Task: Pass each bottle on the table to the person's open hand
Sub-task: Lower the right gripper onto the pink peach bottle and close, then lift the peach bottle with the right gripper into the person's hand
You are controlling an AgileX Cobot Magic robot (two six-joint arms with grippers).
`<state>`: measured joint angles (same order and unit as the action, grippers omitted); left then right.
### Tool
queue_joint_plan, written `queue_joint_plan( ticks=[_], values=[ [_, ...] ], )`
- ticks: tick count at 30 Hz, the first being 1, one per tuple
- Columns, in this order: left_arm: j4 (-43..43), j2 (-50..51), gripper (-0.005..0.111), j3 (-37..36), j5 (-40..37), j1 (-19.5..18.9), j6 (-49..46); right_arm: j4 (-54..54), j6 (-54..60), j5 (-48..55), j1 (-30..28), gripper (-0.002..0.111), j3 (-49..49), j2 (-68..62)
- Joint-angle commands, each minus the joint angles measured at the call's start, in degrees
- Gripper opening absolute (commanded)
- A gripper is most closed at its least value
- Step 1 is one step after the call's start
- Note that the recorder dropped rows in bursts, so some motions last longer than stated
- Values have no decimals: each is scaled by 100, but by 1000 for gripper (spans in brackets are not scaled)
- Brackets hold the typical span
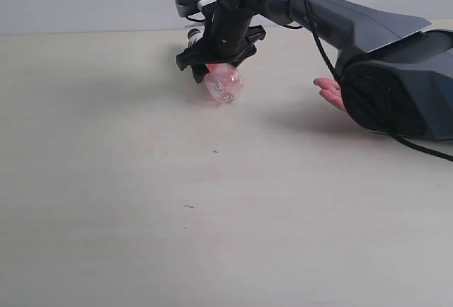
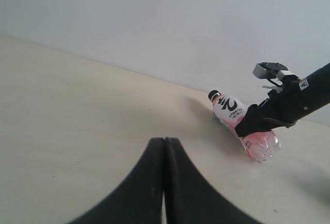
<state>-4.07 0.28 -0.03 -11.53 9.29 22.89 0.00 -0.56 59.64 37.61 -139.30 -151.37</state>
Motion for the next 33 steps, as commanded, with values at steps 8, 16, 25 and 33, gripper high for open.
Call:
queue_joint_plan(
  ticks=[8, 16, 25, 33],
  values=[
    [-24, -28, 0, 3, 15, 16, -14, -38, -21, -133, 6, 20, -42, -54],
    [-24, -28, 0, 3, 15, 16, -14, -38, -21, -133, 6, 0, -62, -41],
    [-24, -28, 0, 3, 15, 16, -14, -38, -114, -90, 6, 0, -62, 349],
    [-24, -28, 0, 3, 15, 16, -14, -122, -42, 395, 6, 0, -62, 804]
  ],
)
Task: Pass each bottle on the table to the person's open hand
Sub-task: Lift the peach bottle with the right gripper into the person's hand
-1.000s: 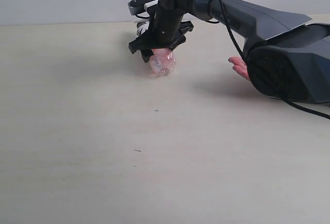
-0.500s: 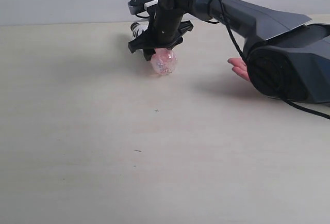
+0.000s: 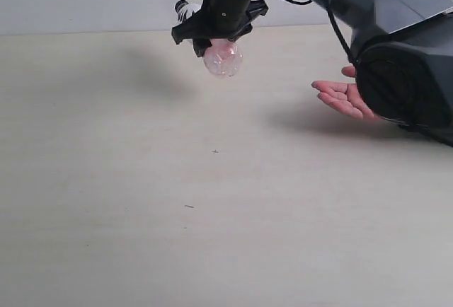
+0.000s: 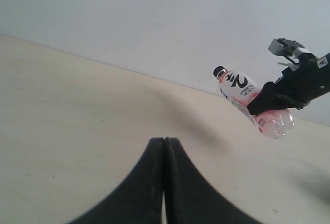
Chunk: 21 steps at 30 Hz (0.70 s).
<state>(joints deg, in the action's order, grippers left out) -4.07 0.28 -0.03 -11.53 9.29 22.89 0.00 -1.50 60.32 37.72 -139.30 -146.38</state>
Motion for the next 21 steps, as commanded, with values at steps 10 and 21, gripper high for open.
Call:
queue_joint_plan(
  ticks=[10, 21],
  values=[
    [-24, -28, 0, 3, 15, 16, -14, -312, 623, 964, -5, 0, 126, 1255],
    [-24, -28, 0, 3, 15, 16, -14, -532, 909, 964, -250, 0, 2214, 3158]
  ],
)
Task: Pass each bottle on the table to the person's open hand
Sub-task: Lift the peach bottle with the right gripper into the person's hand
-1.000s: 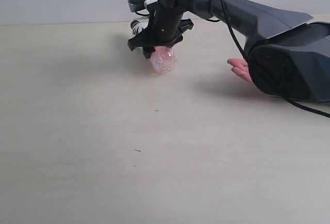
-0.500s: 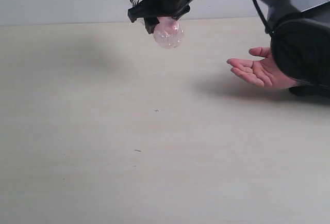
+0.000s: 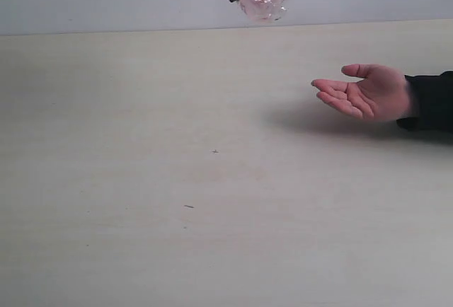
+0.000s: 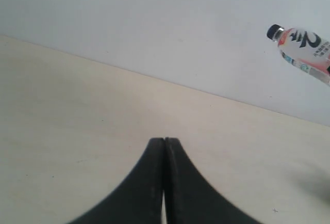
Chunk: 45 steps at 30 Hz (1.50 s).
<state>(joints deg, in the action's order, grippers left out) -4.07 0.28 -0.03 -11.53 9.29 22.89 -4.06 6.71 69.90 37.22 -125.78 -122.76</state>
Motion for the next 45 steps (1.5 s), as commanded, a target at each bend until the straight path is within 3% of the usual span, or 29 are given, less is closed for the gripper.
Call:
queue_joint_plan(
  ticks=[1, 11, 19, 22, 26, 30, 35, 45],
  values=[
    [-24, -28, 0, 3, 15, 16, -14, -127, 89, 7, -265, 0, 1082, 991],
    [-24, -28, 0, 3, 15, 16, -14, -116, -205, -182, -948, 0, 3585, 3597],
    [-24, -28, 0, 3, 15, 16, -14, -258, -739, -863, -1008, 0, 5040, 4708],
    [-24, -28, 0, 3, 15, 16, -14, -348, -763, -1115, -1008, 0, 5609, 4579],
    [-24, -28, 0, 3, 15, 16, -14, -1440, -1980, -2206, -1008, 0, 6426, 4057],
    [-24, -28, 0, 3, 15, 16, -14, -1776, -2353, -2261, -1008, 0, 6477, 3174],
    [-24, -28, 0, 3, 15, 16, -14, -1726, -2543, -3048, -1008, 0, 6477, 2465],
    [-24, -28, 0, 3, 15, 16, -14, -2166, -2786, -3193, -1008, 0, 6477, 2177]
  ],
)
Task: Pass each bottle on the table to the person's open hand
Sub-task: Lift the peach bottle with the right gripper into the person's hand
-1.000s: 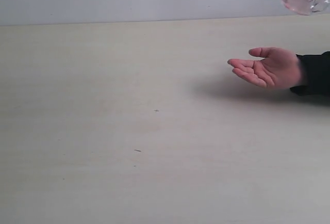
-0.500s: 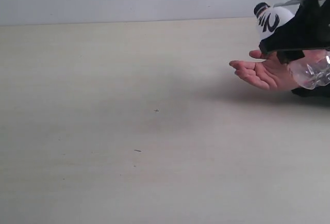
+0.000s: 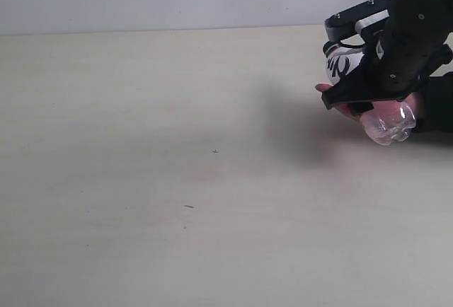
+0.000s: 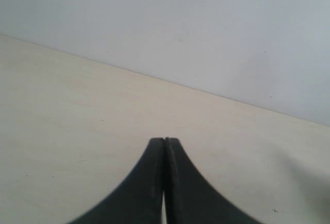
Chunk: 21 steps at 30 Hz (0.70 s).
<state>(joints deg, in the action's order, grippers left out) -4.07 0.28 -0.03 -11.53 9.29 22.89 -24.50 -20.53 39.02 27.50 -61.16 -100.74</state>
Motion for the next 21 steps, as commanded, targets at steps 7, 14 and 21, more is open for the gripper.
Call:
queue_joint_plan(
  ticks=[7, 14, 21],
  values=[
    [-24, -28, 0, 3, 15, 16, -14, -134, -22, -105, -36, 15, 15, -31],
    [-24, -28, 0, 3, 15, 16, -14, -146, -13, -128, -36, 53, 15, -31],
    [-24, -28, 0, 3, 15, 16, -14, -146, -24, -164, -36, 70, 15, -31]
  ],
)
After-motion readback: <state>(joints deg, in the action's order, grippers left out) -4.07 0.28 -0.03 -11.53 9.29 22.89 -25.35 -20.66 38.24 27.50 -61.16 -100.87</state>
